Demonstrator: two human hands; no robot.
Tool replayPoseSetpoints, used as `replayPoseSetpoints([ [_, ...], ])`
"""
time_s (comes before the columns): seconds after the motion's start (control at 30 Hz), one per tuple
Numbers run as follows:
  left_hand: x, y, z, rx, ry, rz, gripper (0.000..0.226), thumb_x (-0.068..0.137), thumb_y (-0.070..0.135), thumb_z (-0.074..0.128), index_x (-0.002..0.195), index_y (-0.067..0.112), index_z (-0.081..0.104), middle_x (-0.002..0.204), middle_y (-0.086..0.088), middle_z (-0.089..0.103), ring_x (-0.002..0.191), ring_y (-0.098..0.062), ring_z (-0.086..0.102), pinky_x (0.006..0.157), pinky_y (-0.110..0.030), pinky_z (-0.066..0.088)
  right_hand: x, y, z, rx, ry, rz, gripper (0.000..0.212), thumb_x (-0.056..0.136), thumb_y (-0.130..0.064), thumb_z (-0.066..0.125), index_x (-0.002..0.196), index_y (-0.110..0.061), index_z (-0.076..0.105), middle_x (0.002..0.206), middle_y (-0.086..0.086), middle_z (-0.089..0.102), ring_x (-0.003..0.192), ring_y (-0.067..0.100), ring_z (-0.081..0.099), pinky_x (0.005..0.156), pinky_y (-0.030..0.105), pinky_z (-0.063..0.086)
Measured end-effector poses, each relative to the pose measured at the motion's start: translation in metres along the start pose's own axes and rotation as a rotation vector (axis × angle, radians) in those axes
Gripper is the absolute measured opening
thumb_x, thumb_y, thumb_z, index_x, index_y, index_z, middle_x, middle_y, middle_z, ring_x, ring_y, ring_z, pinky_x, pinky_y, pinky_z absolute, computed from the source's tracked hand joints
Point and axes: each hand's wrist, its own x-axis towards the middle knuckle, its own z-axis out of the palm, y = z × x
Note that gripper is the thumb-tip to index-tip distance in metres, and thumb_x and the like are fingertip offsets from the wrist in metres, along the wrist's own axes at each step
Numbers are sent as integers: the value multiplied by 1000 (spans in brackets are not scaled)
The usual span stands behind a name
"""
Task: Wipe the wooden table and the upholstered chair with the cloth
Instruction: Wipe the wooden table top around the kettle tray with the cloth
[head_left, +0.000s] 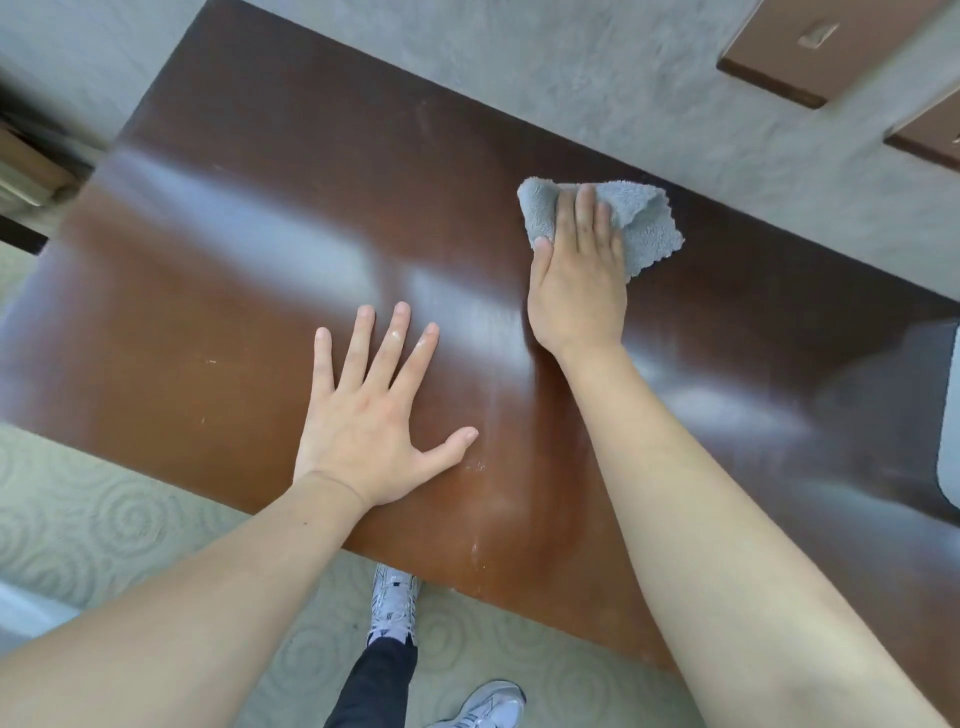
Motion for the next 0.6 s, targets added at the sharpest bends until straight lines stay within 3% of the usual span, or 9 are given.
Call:
replayPoseSetpoints([
  [0.2, 0, 2, -1, -20, 3, -12, 95, 84, 83, 28, 159, 25, 20, 168, -6, 16, 154, -34, 7, 120, -64, 9, -154, -6, 6, 109, 58, 76, 55, 104, -27, 33, 155, -7, 24, 164, 10, 20, 152, 26, 14, 124, 42, 13],
  [0.37, 0, 1, -1, -49, 21, -16, 86, 90, 75, 27, 160, 24, 19, 168, -6, 16, 154, -34, 7, 120, -63, 8, -272, -45, 20, 138, 10, 163, 56, 105, -25, 33, 156, -6, 21, 165, 10, 16, 153, 27, 12, 121, 49, 21],
  [0.47, 0, 2, -1, -55, 22, -39, 84, 93, 69, 27, 160, 20, 16, 168, -6, 14, 155, -32, 5, 121, -62, 7, -249, -62, 20, 114, 10, 208, 57, 104, -27, 36, 155, -5, 23, 164, 11, 18, 152, 27, 14, 121, 49, 20],
  [0.6, -1, 1, -2, -63, 14, -131, 83, 94, 66, 24, 160, 18, 12, 169, -9, 9, 155, -33, 1, 122, -60, 3, -152, -58, 15, 66, 23, 157, 57, 105, -30, 31, 156, -9, 19, 165, 9, 17, 152, 27, 13, 123, 44, 11],
])
